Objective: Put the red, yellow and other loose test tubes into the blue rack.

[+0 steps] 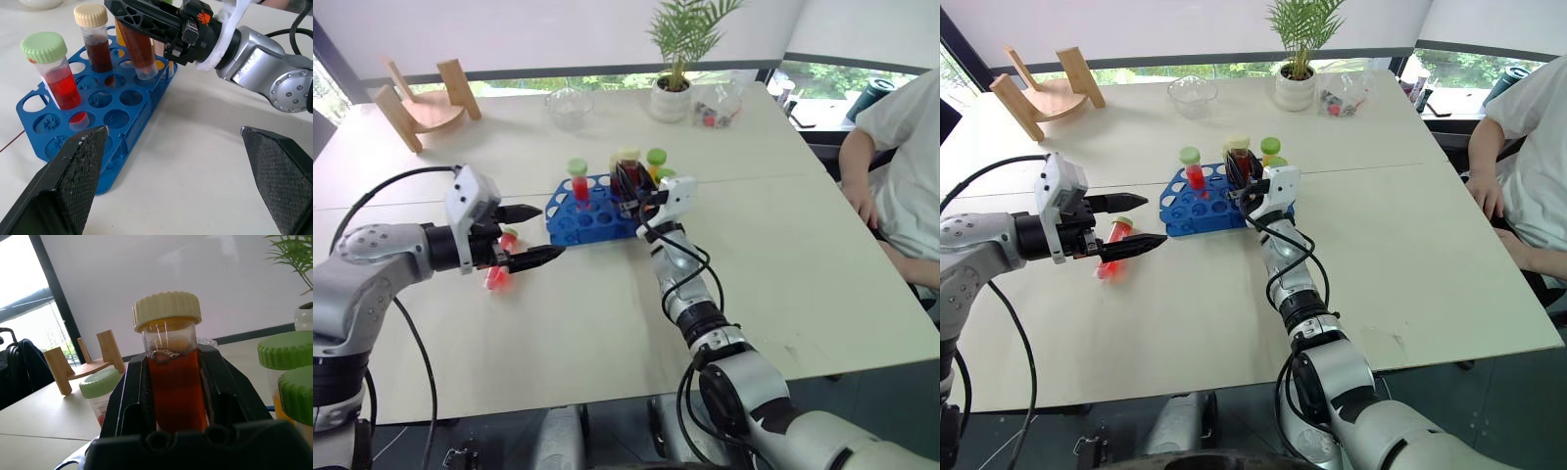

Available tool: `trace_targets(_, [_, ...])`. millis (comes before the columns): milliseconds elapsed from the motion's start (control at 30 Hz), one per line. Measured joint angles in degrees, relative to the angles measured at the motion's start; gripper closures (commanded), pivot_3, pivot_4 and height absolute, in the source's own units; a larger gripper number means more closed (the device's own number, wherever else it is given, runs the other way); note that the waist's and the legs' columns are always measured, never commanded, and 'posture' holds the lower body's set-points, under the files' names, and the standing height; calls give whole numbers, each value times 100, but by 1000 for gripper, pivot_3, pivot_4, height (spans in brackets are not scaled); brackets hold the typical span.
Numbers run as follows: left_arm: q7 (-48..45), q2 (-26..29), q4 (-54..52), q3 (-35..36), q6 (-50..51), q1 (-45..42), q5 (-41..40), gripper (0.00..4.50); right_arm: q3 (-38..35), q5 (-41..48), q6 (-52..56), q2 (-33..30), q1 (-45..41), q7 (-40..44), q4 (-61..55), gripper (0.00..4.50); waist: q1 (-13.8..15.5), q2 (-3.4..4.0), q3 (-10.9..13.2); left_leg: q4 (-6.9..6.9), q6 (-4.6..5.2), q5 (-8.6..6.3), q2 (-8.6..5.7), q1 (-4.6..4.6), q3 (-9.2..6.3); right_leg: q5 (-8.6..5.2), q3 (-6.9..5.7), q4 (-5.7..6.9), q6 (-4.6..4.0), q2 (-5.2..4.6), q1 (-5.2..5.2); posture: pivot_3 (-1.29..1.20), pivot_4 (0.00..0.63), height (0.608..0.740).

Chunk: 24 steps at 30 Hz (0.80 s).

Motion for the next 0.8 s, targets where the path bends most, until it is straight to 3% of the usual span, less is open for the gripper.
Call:
trace_targets(367, [-2,-73,-112,-3,-9,154,-9,0,536,-145,67,2,323,-385,-412,3672,2,0,0,-1,0,0,0,0,0,0,0,-1,0,0,0,0,150,740])
trace_targets(800, [71,-73,-287,6,85,293,-128,0,542,-103,-96,3,303,-604,-236,3672,12,-3,-2,0,0,0,0,3,-1,0,0,-1,0,0,6,0,150,740])
